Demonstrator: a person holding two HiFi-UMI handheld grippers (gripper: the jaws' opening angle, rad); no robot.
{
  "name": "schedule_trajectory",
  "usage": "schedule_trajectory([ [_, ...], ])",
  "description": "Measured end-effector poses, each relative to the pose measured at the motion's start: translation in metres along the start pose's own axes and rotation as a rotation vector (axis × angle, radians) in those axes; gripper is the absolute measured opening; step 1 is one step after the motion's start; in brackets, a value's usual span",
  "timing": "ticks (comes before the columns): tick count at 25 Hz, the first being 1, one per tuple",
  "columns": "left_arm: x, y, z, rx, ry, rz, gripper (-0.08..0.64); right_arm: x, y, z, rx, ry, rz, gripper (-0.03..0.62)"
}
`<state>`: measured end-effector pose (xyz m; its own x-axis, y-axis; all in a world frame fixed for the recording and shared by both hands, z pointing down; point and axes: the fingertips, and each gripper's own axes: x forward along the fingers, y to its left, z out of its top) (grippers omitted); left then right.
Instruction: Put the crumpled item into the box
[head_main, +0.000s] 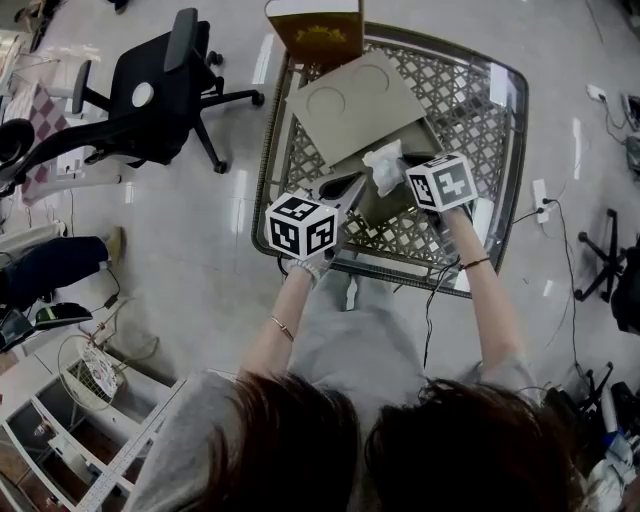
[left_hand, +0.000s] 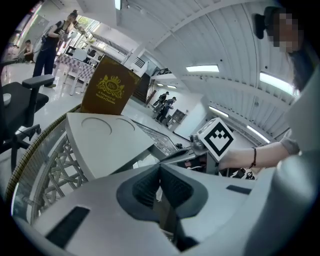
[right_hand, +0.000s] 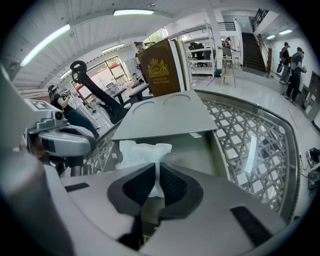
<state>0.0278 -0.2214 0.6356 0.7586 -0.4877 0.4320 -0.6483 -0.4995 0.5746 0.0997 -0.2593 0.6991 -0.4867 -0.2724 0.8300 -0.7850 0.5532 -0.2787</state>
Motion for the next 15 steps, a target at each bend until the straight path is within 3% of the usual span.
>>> schedule_trajectory([
  [15,0.003,0.001,-0.01,-0.037,0.024,-0.008,0.017,0.017,-0.002,-0.003,0.032,0.138,-0.02,0.048],
])
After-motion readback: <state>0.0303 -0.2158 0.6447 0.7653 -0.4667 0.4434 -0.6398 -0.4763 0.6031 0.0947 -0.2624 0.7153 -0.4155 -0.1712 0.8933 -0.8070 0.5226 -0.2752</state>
